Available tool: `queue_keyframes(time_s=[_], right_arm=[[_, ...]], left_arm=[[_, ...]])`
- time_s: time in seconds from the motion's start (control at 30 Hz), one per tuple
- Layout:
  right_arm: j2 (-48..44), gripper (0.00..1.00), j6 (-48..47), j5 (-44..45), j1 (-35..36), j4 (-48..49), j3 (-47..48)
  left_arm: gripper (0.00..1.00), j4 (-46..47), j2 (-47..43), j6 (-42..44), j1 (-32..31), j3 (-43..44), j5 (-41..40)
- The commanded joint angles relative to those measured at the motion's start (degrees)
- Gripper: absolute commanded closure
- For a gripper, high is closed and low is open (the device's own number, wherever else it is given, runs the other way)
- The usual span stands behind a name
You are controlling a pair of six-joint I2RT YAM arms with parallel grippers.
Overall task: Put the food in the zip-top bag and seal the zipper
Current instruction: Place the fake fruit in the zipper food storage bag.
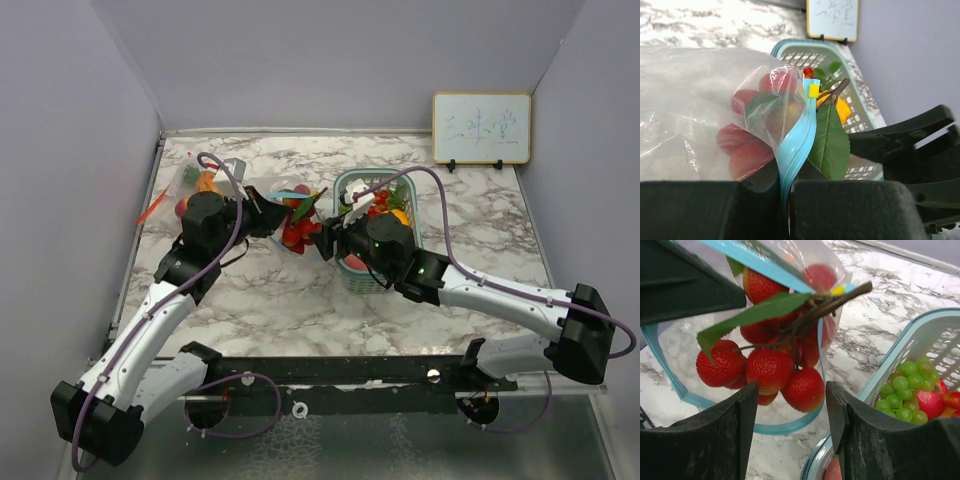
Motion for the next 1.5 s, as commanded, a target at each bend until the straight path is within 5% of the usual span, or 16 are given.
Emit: queue_keyframes(time_s=[0.0,0.4,0.77,1.1,1.27,1.47], right_arm=[[-2.05,0.45,1.57,-0.19,-0.12,0.40,-0.25],[-2.58,0.55,5.32,1.64,-2.62,7.66,-3.39],[4.22,0.56,6.14,-3.69,-3.55,13.29,-2.10],[7.23,0.57,6.93,1.47,-4.31,17.65,-4.34],[9.01,0.70,7.13,-1.72,-5.27,20.79,-4.41],[7.13,0.99,5.27,-4.69,-5.48,18.92,-3.05]], left_arm=[[1.00,-0.04,-1.90,-0.35,-0.16,3.74,1.04],[1.00,-0.76,-3.27,-0.62,-0.16,4.69,1.32],[1.00,-0.84,-3.56,-1.19,-0.16,5.22,1.85],[1.00,-0.68,-4.34,-1.90,-0.16,6.05,2.31],[1.00,-0.76,-5.15,-2.46,-0.15,6.33,2.68],[1.00,-2.06,-5.76,-1.01,-0.16,5.73,0.81]])
